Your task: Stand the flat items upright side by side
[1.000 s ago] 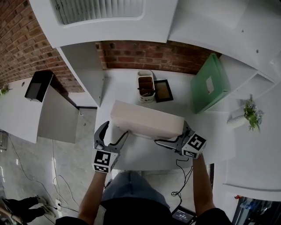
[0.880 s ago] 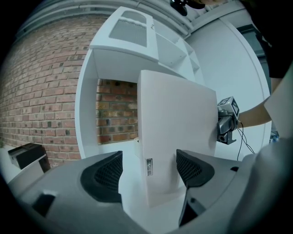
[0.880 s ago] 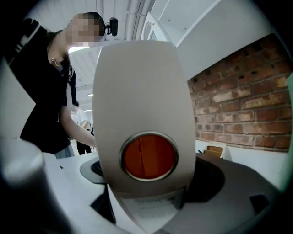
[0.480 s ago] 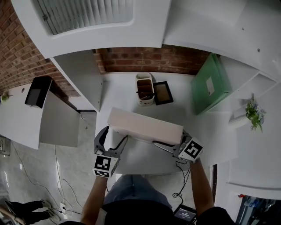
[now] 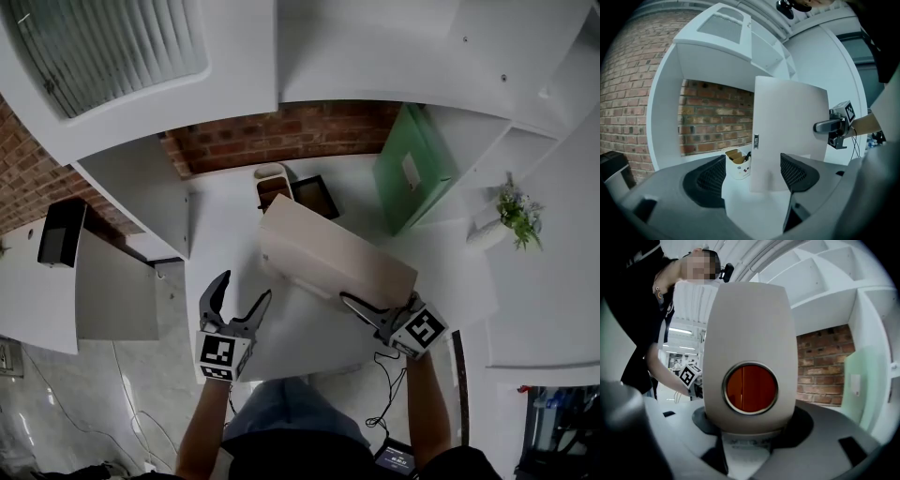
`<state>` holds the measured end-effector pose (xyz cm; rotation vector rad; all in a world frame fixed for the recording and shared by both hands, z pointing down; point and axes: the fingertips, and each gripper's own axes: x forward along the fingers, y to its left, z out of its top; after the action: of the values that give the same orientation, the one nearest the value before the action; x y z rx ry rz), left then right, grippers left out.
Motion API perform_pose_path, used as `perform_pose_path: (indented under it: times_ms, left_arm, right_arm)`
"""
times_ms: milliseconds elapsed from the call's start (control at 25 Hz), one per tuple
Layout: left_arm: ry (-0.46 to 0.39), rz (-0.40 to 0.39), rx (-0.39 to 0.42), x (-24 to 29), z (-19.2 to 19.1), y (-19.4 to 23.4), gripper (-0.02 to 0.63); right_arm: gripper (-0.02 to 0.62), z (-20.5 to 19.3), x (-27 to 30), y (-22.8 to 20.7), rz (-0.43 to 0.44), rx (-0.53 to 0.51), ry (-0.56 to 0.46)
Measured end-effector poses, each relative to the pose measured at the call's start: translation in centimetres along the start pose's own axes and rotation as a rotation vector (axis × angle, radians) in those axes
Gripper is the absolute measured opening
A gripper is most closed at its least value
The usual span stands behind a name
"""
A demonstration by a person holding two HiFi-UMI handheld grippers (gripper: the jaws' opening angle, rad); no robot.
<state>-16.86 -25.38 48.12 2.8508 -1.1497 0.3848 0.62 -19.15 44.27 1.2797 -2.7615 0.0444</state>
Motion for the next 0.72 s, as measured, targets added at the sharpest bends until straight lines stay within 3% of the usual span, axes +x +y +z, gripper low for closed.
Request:
perform_pose_path:
  times_ms: [280,520,720]
  left_arm:
    - [-0.012,-0.097,-0.002,2.8,1.2,-3.9,0.344]
    - [-0.008,-0.119,-0.014,3.6,1.5,-5.5,0.344]
    - [0.006,-0.114,-0.024,4.0,1.3,-5.7,0.344]
  right_arm:
    - [0.255,0.5,-5.1,-6.3,-0.394,0.046,-0.01]
    - [0.255,-0.6,-6.2,-11.8,-0.742,0.058,0.016]
    - [0.255,-0.7,-5.0,-16.5,-0.918,0.076,0.017]
